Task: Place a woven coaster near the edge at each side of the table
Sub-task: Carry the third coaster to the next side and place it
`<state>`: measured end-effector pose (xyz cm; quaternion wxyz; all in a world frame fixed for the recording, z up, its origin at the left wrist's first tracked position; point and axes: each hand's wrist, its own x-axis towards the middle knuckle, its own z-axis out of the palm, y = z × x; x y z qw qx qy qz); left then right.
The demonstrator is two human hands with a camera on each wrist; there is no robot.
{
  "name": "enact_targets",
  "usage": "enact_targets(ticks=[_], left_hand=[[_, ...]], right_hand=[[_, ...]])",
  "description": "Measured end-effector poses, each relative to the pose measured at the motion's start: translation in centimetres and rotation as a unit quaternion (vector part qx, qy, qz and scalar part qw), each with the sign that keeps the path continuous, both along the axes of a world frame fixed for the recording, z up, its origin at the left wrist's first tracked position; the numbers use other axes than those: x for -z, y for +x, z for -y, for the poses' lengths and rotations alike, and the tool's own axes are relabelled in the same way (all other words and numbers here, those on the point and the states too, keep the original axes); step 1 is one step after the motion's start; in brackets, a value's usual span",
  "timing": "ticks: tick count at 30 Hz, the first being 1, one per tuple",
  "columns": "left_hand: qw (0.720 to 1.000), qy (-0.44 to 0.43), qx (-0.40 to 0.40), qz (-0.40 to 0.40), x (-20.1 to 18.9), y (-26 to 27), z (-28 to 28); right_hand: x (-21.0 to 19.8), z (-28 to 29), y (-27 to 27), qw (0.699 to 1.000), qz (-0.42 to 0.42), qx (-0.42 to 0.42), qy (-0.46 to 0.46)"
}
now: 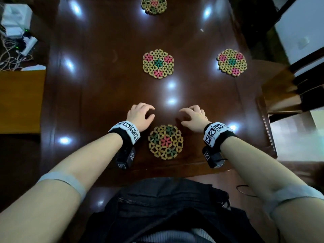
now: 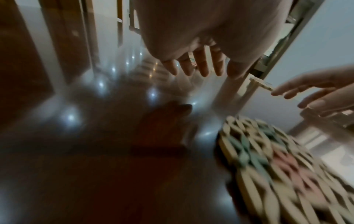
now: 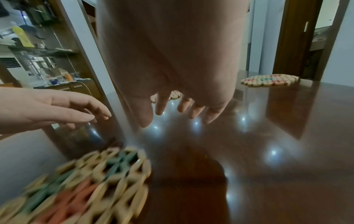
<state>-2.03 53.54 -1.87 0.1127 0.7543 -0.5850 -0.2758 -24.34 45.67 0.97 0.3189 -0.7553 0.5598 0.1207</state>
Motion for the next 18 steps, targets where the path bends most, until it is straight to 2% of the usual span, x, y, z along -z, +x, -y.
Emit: enact_targets(ticks=[5,8,14,18], left_hand=[[0.997,0.005,-0.074,0.010,-0.4,1.6,6.5],[0.995,0.009,-0.095,0.019,-0.2,2.7,9.9],[0.988,0.034,-0.150,0.013,0.6,2.8,13.3],[0.982,0.043,-0.185,0.004,0.9,2.9,13.8]], right_hand=[[0.1,7.8,2.3,0.999,0.032,-0.018,0.000],[0.6,11.5,4.5,0.997,0.035,-0.068,-0.011],[2.3,15.6,9.3,0.988,0.041,-0.142,-0.048],[3.7,16.6,10.3,0.980,0.029,-0.169,-0.099]])
